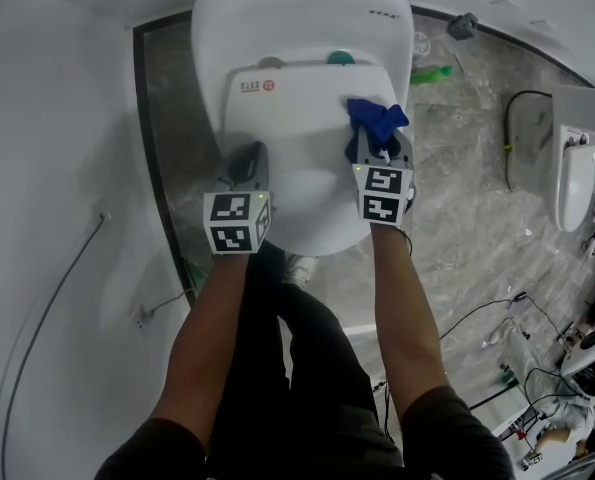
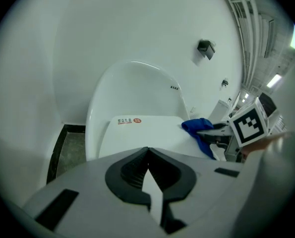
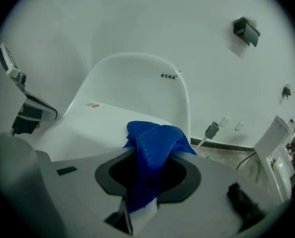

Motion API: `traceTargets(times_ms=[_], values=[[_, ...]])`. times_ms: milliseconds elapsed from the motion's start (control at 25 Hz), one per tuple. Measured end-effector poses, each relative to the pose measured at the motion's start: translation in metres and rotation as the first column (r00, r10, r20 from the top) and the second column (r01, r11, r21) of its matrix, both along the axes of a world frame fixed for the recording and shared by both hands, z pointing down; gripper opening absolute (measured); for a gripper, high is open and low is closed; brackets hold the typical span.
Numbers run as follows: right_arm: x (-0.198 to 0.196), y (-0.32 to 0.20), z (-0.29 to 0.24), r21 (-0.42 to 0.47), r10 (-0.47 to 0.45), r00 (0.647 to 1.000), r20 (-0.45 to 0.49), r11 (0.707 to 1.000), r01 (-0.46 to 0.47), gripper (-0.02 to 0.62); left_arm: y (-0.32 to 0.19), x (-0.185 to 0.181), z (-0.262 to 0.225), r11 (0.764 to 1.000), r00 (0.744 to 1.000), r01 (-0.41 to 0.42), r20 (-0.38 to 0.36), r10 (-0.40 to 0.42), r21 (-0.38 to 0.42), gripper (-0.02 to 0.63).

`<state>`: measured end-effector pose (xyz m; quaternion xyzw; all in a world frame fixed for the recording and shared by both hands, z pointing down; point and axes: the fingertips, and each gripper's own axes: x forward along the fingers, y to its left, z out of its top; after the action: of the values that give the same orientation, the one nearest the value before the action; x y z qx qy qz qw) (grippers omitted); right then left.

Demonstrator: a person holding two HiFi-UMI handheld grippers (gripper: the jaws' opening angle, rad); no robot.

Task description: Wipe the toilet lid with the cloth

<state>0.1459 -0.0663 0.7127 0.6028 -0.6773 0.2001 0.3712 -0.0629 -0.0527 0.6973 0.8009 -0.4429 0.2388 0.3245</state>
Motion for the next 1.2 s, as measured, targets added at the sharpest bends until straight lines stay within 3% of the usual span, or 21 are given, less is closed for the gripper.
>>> traceTargets(times_ms=[280,480,560,680,800,1000,1200], values=[[0.074,0.027,0.016,-0.035,0.181,0.982,-0.060,0.982,-0.184,0.101,0.008,0.001,-0.001,1.000,1.000,-0.015,0.001,0.015,0.001,0.011],[0.070,0.027,0.008,-0.034,0.175,0.982,-0.072,0.984,-0.177,0.103,0.012,-0.010,-0.004,1.000,1.000,0.007,-0.001,-0.007,0.004,0.011],[0.040,0.022,-0.009,0.012,0.129,0.991,-0.031,0.992,-0.128,0.103,0.012,-0.019,-0.004,1.000,1.000,0.024,-0.003,-0.024,0.007,0.011],[-0.031,0.018,-0.029,0.056,-0.009,0.999,0.035,0.998,0.007,0.103,0.015,-0.039,-0.001,0.998,0.998,0.063,0.000,-0.063,-0.003,0.011],[-0.101,0.018,-0.029,0.054,-0.164,0.983,0.085,0.986,0.159,0.103,0.020,-0.061,0.003,0.995,0.995,0.100,0.013,-0.100,-0.014,0.011],[-0.198,0.039,-0.018,0.015,-0.392,0.914,0.101,0.920,0.393,0.103,0.031,-0.102,0.011,0.984,0.984,0.176,0.036,-0.175,-0.021,0.011],[-0.258,0.070,-0.005,-0.038,-0.529,0.844,0.087,0.845,0.533,0.103,0.037,-0.132,0.020,0.969,0.970,0.244,0.005,-0.244,-0.042,0.011]])
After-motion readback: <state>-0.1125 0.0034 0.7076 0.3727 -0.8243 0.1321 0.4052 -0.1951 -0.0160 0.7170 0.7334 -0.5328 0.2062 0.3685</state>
